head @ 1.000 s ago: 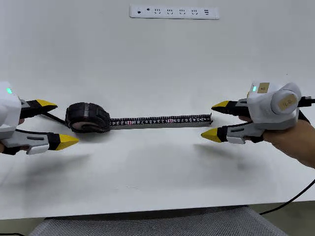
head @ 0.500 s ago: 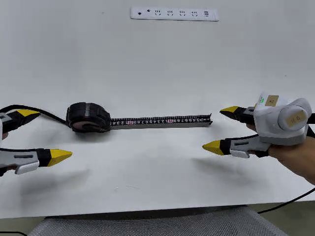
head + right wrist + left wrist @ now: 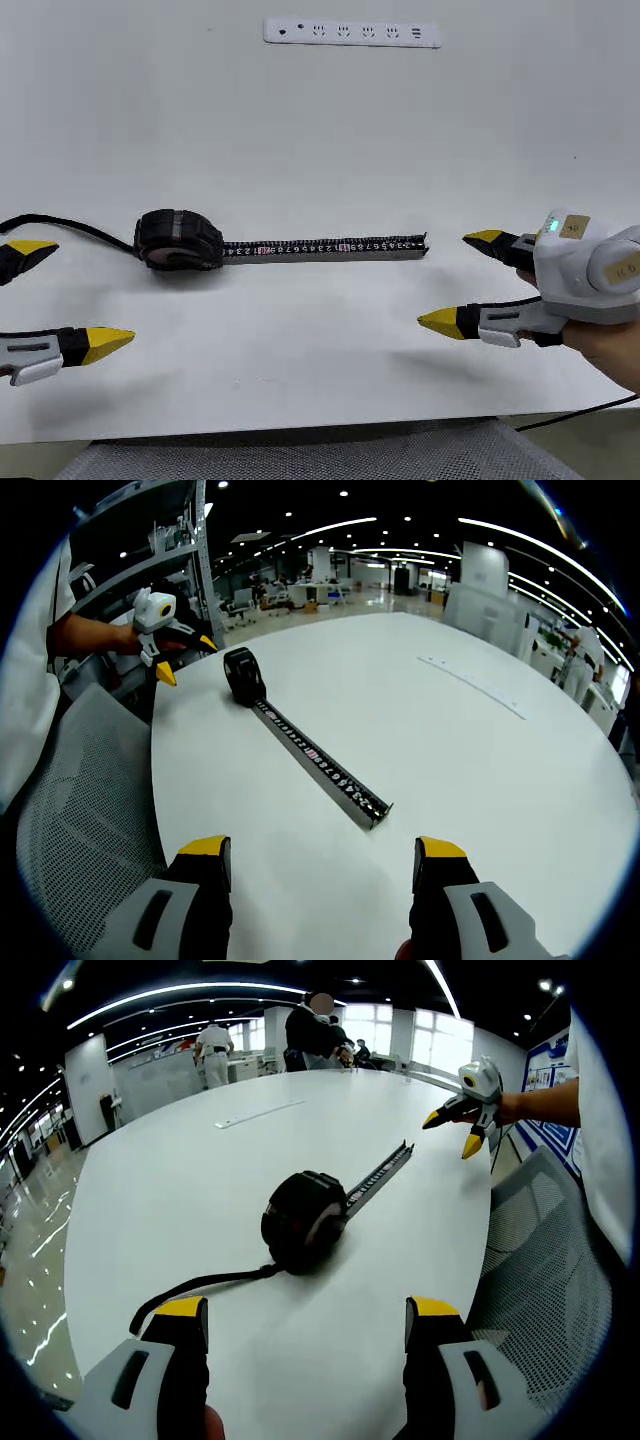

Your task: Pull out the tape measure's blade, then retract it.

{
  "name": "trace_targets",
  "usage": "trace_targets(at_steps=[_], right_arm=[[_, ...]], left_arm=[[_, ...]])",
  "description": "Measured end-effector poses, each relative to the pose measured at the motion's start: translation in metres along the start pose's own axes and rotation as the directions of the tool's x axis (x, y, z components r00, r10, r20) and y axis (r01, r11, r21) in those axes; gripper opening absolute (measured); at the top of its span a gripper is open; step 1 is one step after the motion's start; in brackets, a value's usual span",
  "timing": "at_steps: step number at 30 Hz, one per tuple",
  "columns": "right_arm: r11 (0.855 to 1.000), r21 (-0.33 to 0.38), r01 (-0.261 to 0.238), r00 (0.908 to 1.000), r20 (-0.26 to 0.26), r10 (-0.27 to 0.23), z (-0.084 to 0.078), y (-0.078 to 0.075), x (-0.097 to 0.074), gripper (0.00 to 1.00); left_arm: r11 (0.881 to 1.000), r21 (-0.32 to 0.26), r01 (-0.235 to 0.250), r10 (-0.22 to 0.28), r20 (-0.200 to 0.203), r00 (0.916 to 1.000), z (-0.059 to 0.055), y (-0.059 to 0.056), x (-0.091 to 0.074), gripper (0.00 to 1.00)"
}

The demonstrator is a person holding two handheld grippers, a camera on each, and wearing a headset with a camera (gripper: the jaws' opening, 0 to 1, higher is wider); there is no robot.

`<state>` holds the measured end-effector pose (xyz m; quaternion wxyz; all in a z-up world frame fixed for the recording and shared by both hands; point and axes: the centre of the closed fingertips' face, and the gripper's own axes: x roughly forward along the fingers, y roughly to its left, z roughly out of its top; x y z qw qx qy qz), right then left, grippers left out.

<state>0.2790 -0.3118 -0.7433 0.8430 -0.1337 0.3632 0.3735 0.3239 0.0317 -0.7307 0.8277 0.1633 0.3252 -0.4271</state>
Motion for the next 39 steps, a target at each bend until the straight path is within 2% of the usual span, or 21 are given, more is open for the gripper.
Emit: trace_targets(at_steps=[1, 9, 16, 23, 26, 39], right_arm=[[1.0, 0.005, 0.003, 1.0, 0.001, -0.003, -0.001, 0.001, -0.001, 0.75], [0.999, 0.032, 0.026, 0.9997, -0.001, -0.026, -0.008, 0.009, -0.009, 0.81], [0.997, 0.077, 0.026, 0.9994, 0.022, -0.028, -0.014, 0.018, -0.013, 0.9], [0.995, 0.092, 0.04, 0.9983, 0.038, -0.044, -0.022, 0.022, -0.017, 0.92], [0.995, 0.089, 0.055, 0.9967, 0.055, -0.06, -0.022, 0.022, -0.02, 0.89], [0.989, 0.127, 0.07, 0.9951, 0.061, -0.078, -0.036, 0.022, -0.024, 0.89]], left_arm=[[1.0, 0.002, -0.013, 0.013, -0.014, 0.9998, -0.003, 0.001, -0.001, 0.77], [0.999, -0.032, -0.04, 0.04, -0.011, 0.9991, -0.01, -0.004, -0.012, 0.8], [0.996, -0.083, -0.044, 0.047, 0.026, 0.9986, -0.016, -0.011, -0.019, 0.83], [0.992, -0.114, -0.045, 0.05, 0.037, 0.9981, -0.024, -0.018, -0.022, 0.85], [0.991, -0.127, -0.046, 0.053, 0.045, 0.9976, -0.023, -0.021, -0.022, 0.85], [0.987, -0.154, -0.041, 0.052, 0.065, 0.9965, -0.025, -0.032, -0.018, 0.85]])
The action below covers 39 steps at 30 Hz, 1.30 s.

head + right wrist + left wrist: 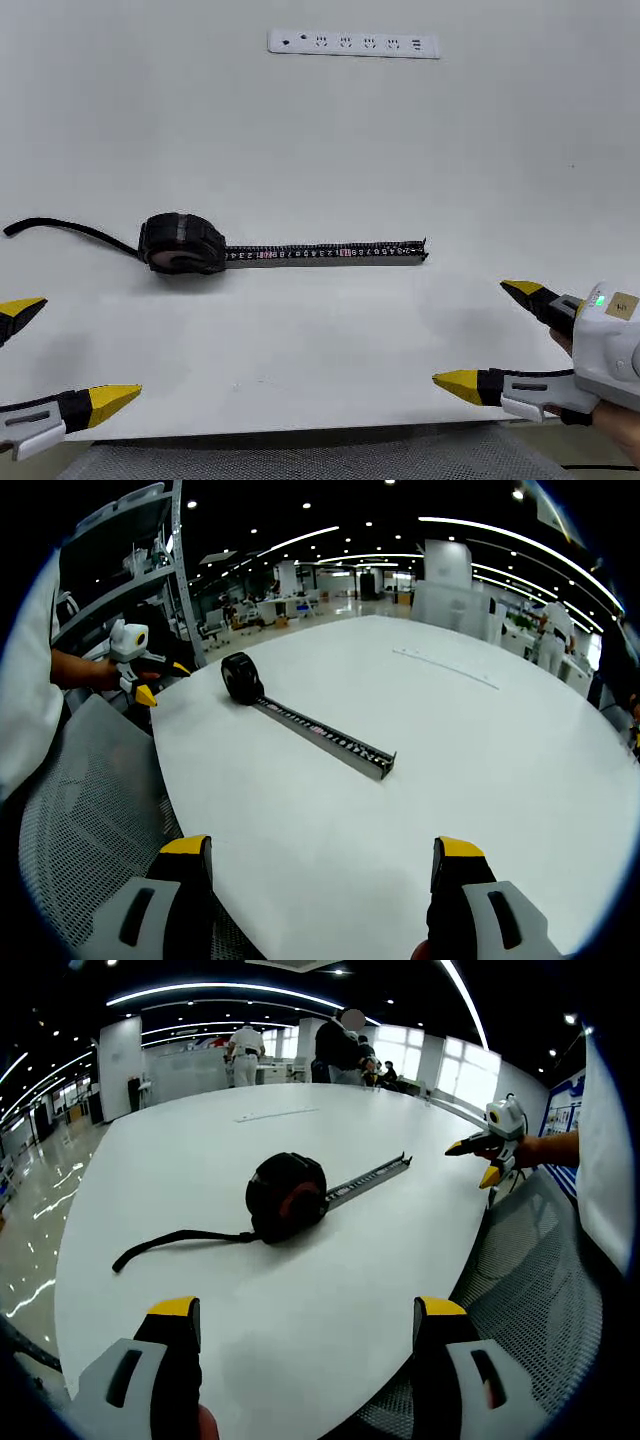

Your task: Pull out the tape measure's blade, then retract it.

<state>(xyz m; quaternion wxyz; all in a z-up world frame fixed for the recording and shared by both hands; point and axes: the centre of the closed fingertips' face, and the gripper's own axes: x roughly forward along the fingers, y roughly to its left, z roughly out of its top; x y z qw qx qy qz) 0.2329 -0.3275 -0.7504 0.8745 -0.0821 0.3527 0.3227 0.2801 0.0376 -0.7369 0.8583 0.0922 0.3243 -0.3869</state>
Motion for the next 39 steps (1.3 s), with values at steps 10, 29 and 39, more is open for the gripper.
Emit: trace_targets(at_steps=[10, 29, 39], right_arm=[[1.0, 0.001, -0.002, 1.0, -0.006, 0.002, -0.001, 0.001, 0.0, 0.9], [1.0, -0.006, -0.007, 0.9999, -0.009, 0.006, -0.001, 0.002, 0.002, 0.9], [1.0, -0.003, -0.008, 0.9999, -0.007, 0.008, 0.0, 0.0, 0.0, 0.89]], left_arm=[[1.0, -0.012, 0.001, -0.001, 0.002, 1.0, 0.0, -0.004, 0.0, 0.85], [1.0, -0.027, 0.006, -0.005, 0.019, 0.9998, 0.003, -0.008, 0.005, 0.85], [0.999, -0.033, 0.008, -0.007, 0.043, 0.999, 0.016, -0.017, 0.023, 0.84]])
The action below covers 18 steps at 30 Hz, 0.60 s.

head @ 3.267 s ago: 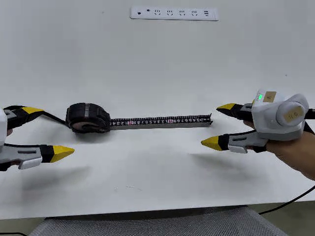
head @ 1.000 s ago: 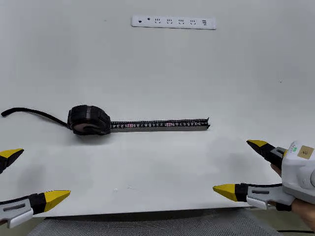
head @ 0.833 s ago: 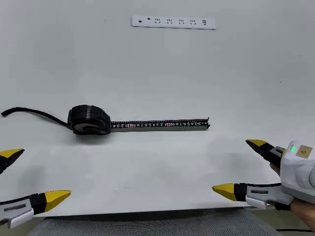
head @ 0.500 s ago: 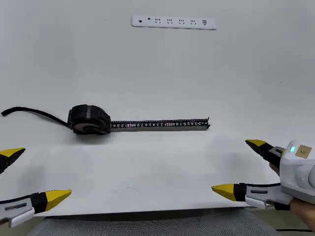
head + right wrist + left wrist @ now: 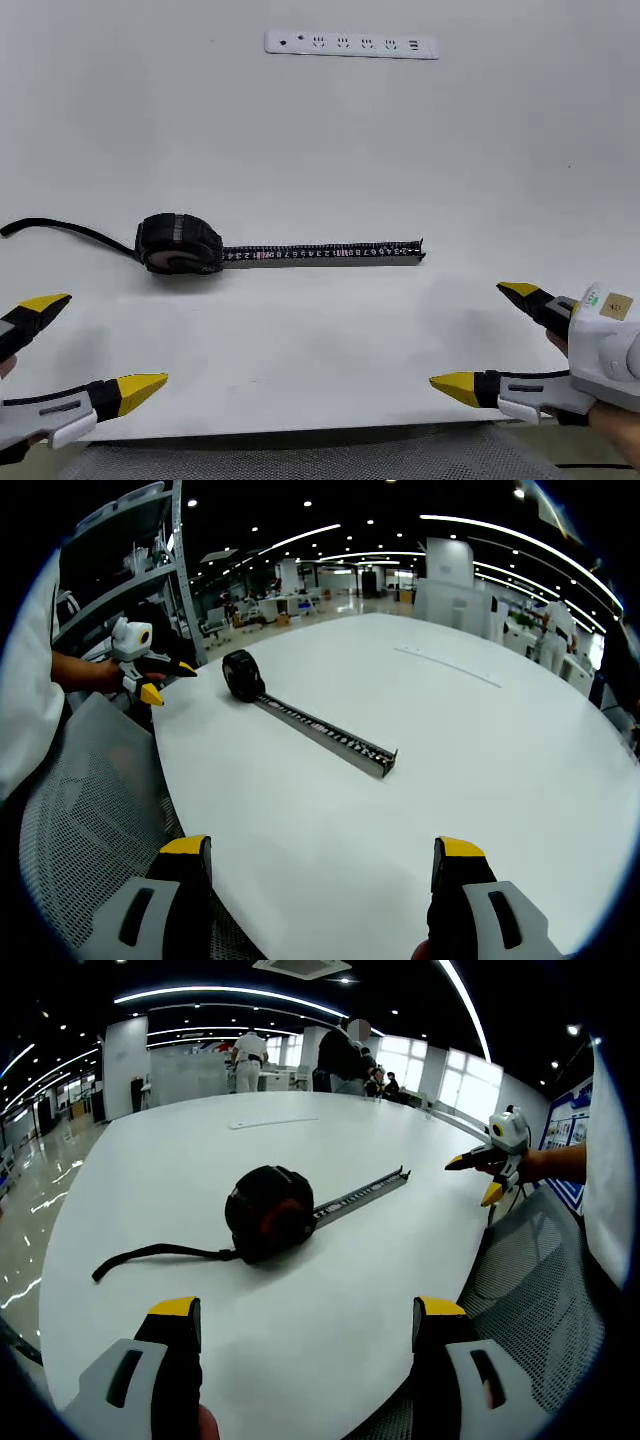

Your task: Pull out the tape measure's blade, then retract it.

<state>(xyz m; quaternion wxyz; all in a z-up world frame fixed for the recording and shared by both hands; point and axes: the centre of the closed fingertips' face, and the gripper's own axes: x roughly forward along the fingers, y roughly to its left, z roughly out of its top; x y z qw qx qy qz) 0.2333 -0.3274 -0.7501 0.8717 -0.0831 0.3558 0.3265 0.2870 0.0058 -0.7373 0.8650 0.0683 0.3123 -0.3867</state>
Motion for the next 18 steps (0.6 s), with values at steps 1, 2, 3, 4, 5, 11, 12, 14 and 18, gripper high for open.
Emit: trace_targets(at_steps=[1, 2, 3, 4, 5, 11, 12, 14, 18], right_arm=[[1.0, 0.001, -0.001, 1.0, 0.001, 0.001, 0.0, 0.0, 0.0, 0.89], [1.0, 0.001, -0.002, 1.0, 0.001, 0.002, -0.001, 0.0, 0.0, 0.89], [1.0, 0.0, -0.003, 1.0, -0.001, 0.003, -0.001, 0.0, 0.0, 0.89], [1.0, 0.0, -0.002, 1.0, -0.002, 0.002, -0.002, 0.0, -0.001, 0.89], [1.0, 0.003, -0.003, 1.0, -0.001, 0.003, -0.002, 0.0, -0.001, 0.89], [1.0, 0.007, 0.0, 1.0, -0.001, 0.0, -0.002, 0.0, -0.001, 0.89], [1.0, 0.012, 0.0, 1.0, 0.001, 0.0, -0.003, 0.0, -0.001, 0.89], [1.0, 0.011, 0.002, 1.0, -0.001, -0.002, -0.003, -0.001, -0.001, 0.89], [1.0, 0.013, 0.004, 1.0, 0.001, -0.004, -0.003, -0.002, -0.002, 0.89]], left_arm=[[1.0, 0.004, 0.001, -0.001, 0.004, 1.0, 0.002, -0.001, 0.001, 0.84], [1.0, 0.005, 0.001, -0.001, 0.007, 1.0, 0.004, -0.002, 0.004, 0.83], [1.0, 0.002, -0.002, 0.002, 0.008, 1.0, 0.005, -0.001, 0.005, 0.83], [1.0, 0.0, -0.001, 0.001, 0.011, 0.9999, 0.006, -0.002, 0.008, 0.83], [1.0, 0.0, 0.0, 0.0, 0.012, 0.9999, 0.007, -0.003, 0.01, 0.83], [1.0, 0.009, 0.008, -0.008, 0.007, 0.9999, 0.014, -0.006, 0.022, 0.82], [1.0, 0.013, 0.007, -0.007, 0.005, 1.0, 0.016, -0.006, 0.024, 0.82], [1.0, 0.007, 0.008, -0.008, 0.011, 0.9999, 0.02, -0.005, 0.028, 0.82], [1.0, 0.005, 0.007, -0.007, 0.014, 0.9999, 0.025, -0.003, 0.035, 0.81]])
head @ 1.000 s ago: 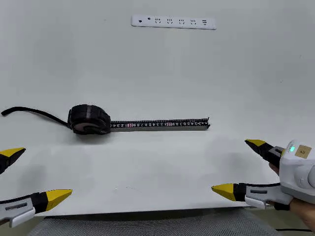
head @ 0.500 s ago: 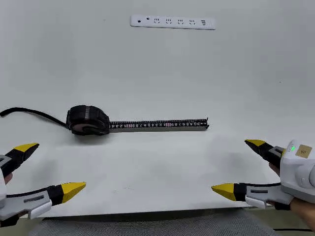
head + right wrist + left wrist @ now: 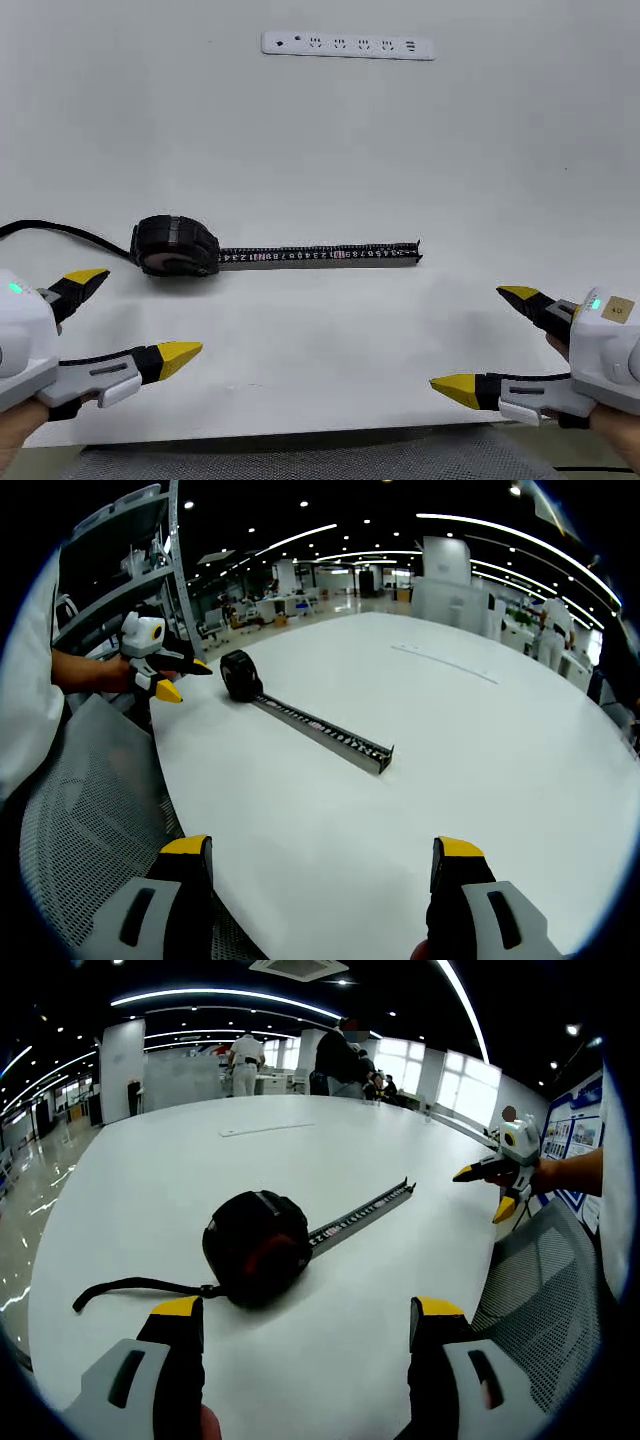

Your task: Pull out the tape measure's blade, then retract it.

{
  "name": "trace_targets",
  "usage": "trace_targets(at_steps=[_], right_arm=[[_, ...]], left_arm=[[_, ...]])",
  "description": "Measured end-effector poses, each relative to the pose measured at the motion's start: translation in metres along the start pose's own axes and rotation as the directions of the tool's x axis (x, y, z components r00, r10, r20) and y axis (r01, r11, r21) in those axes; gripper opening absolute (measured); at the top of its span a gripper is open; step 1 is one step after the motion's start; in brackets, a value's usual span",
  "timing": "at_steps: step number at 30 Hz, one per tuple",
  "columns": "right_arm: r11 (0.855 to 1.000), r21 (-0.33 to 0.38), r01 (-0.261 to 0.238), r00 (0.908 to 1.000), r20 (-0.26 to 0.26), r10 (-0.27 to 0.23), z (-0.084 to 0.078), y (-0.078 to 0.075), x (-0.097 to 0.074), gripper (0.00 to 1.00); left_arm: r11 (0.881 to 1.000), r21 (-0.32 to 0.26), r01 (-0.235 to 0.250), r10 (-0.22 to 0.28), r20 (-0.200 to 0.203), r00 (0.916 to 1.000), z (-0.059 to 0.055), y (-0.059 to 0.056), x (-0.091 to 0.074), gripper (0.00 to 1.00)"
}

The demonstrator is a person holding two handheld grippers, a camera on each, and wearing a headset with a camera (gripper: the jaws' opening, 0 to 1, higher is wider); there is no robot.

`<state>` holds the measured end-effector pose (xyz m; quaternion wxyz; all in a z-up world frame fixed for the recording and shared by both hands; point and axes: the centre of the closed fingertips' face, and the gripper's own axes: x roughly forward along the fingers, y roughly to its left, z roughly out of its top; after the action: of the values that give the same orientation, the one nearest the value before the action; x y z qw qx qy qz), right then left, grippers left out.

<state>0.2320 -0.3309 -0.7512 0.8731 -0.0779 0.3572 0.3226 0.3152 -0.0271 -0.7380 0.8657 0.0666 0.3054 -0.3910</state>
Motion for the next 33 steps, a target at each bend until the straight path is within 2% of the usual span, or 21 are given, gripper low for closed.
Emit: trace_targets(at_steps=[8, 16, 25, 29, 31, 33], right_arm=[[1.0, 0.002, -0.005, 1.0, -0.004, 0.005, -0.003, 0.001, 0.001, 0.89], [1.0, 0.008, -0.002, 1.0, -0.005, 0.002, -0.004, 0.001, 0.001, 0.89], [1.0, 0.008, -0.006, 1.0, -0.006, 0.007, -0.003, 0.001, 0.003, 0.88], [1.0, 0.012, -0.012, 0.9999, -0.006, 0.012, -0.003, -0.001, 0.002, 0.87], [1.0, 0.01, -0.012, 0.9999, -0.007, 0.012, -0.003, -0.002, 0.002, 0.86], [1.0, 0.009, -0.014, 0.9999, -0.007, 0.014, -0.003, -0.004, 0.002, 0.85]], left_arm=[[1.0, 0.004, -0.01, 0.01, 0.012, 0.9999, 0.012, 0.004, 0.016, 0.8], [1.0, 0.001, -0.016, 0.016, 0.023, 0.9996, 0.018, 0.008, 0.026, 0.79], [0.999, -0.007, -0.035, 0.036, 0.021, 0.9991, 0.018, 0.009, 0.031, 0.81], [0.997, -0.028, -0.067, 0.068, 0.012, 0.9976, 0.019, 0.012, 0.033, 0.78], [0.997, -0.05, -0.066, 0.067, 0.014, 0.9977, 0.019, 0.01, 0.035, 0.81], [0.995, -0.042, -0.095, 0.096, 0.006, 0.9954, 0.019, 0.013, 0.037, 0.79]])
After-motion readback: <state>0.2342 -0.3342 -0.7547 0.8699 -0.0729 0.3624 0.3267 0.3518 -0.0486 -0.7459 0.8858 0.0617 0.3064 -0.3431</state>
